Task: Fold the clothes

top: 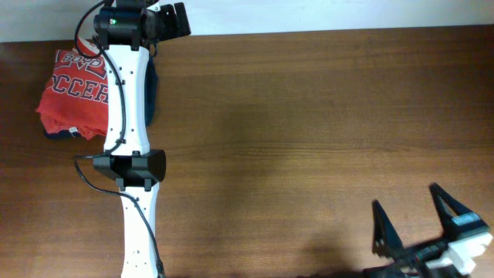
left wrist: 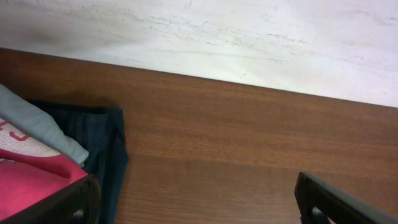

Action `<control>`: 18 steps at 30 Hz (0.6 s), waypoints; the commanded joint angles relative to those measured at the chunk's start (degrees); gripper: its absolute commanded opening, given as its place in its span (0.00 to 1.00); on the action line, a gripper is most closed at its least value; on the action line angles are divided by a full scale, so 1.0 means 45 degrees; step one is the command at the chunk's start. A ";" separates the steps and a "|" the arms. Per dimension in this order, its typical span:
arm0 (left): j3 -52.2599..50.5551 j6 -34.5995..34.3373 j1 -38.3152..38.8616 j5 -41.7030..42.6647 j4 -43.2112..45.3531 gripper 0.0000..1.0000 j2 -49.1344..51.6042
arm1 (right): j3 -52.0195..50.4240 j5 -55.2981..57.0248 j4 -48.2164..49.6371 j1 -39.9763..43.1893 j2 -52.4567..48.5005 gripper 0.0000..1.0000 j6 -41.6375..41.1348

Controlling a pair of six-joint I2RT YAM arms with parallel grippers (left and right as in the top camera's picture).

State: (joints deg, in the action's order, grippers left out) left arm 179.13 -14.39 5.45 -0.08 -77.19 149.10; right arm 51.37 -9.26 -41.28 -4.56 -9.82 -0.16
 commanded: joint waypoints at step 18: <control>0.0024 0.0063 0.0005 -0.0136 -0.0015 0.99 -0.0219 | -0.9680 0.1078 1.0112 -0.0053 0.2137 0.99 -0.0573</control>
State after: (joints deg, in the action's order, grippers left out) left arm 179.13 -14.39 5.45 -0.05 -77.19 149.10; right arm 9.93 -6.90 2.94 -4.56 -0.91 -0.71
